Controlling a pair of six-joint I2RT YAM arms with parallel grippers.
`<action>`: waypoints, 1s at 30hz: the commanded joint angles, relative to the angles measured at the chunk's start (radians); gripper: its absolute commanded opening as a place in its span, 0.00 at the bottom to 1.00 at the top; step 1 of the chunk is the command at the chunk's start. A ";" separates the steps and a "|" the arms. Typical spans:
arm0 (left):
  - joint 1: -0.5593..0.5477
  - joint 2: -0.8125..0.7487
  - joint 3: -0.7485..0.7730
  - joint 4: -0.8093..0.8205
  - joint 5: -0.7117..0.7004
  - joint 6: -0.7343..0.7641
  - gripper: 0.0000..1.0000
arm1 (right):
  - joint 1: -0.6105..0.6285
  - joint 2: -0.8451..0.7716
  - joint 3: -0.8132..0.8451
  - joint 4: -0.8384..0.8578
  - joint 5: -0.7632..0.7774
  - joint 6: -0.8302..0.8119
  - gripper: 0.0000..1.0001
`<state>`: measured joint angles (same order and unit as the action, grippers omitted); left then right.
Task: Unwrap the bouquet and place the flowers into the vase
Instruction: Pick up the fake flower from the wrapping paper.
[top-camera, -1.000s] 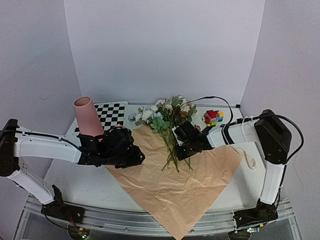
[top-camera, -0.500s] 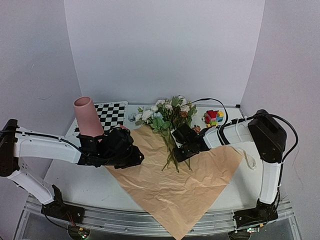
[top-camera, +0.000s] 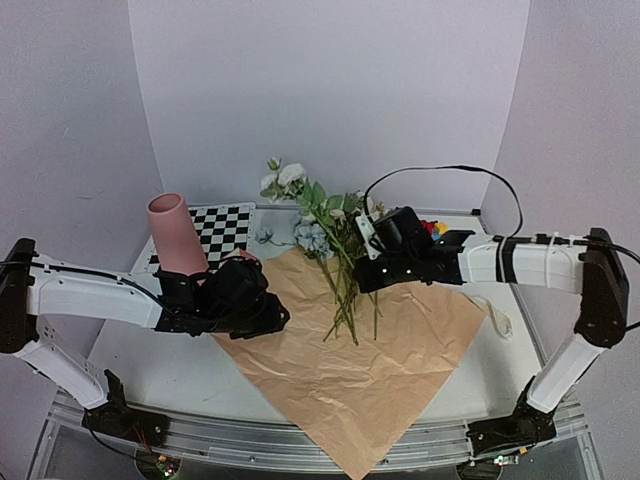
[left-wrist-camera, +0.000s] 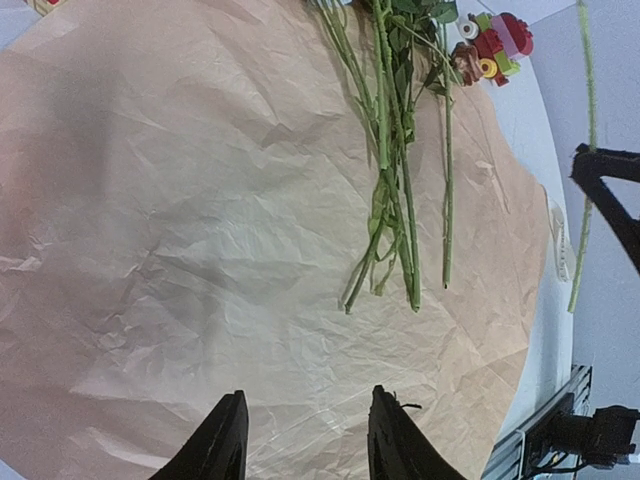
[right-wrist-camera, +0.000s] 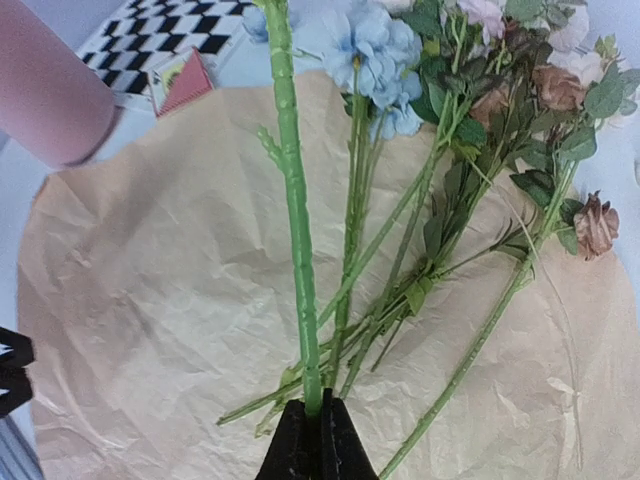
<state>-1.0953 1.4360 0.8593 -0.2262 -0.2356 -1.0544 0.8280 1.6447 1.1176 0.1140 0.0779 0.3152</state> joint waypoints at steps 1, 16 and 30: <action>-0.048 -0.060 0.035 0.027 -0.066 -0.013 0.46 | 0.001 -0.135 -0.074 0.053 -0.077 0.055 0.00; -0.141 -0.182 0.137 0.309 -0.086 0.199 0.81 | 0.001 -0.481 -0.300 0.318 -0.383 0.213 0.00; -0.141 -0.151 0.332 0.394 -0.114 0.344 0.77 | 0.014 -0.596 -0.406 0.456 -0.535 0.305 0.00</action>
<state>-1.2353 1.2817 1.1124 0.1204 -0.3202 -0.7632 0.8311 1.0882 0.7270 0.4670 -0.3934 0.6059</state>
